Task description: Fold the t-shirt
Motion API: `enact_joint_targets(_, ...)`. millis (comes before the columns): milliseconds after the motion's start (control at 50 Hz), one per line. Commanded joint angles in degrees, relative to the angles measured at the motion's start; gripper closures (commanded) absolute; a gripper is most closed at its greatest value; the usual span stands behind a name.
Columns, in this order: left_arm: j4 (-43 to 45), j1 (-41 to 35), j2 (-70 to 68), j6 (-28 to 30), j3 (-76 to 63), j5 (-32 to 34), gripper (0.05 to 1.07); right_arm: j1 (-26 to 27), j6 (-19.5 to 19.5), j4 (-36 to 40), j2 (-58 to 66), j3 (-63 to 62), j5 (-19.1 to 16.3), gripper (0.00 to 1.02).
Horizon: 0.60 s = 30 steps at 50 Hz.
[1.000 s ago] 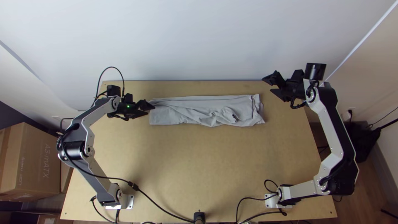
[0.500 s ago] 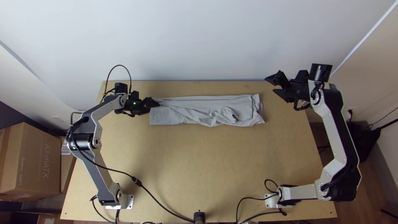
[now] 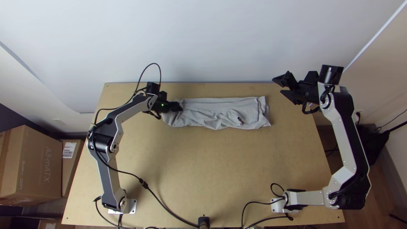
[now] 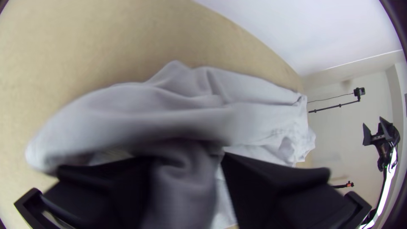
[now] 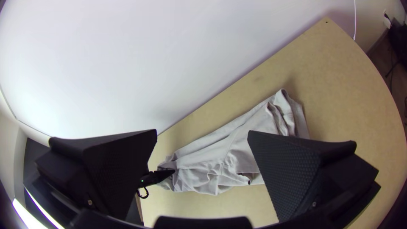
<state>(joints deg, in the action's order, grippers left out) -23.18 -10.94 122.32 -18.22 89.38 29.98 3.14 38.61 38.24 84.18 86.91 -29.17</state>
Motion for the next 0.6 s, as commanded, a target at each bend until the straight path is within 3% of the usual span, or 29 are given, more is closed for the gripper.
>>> enact_joint_targets(0, -0.9, 1.1, 1.1, -1.0, -3.1, -0.2, 1.05, -0.2, 0.8, 0.3, -1.7, -1.5, 0.1, 0.04)
enact_joint_targets(220, -2.1, 11.7, -6.1, 3.9, -9.1, 0.3, 1.05, -0.9, 0.1, 0.2, -1.5, -2.4, 0.2, 0.04)
enact_joint_targets(580, -20.3, 32.3, -13.3, 19.4, -3.3, 2.5, 1.05, -1.2, -0.6, -1.1, -0.8, -3.3, 0.2, 0.04)
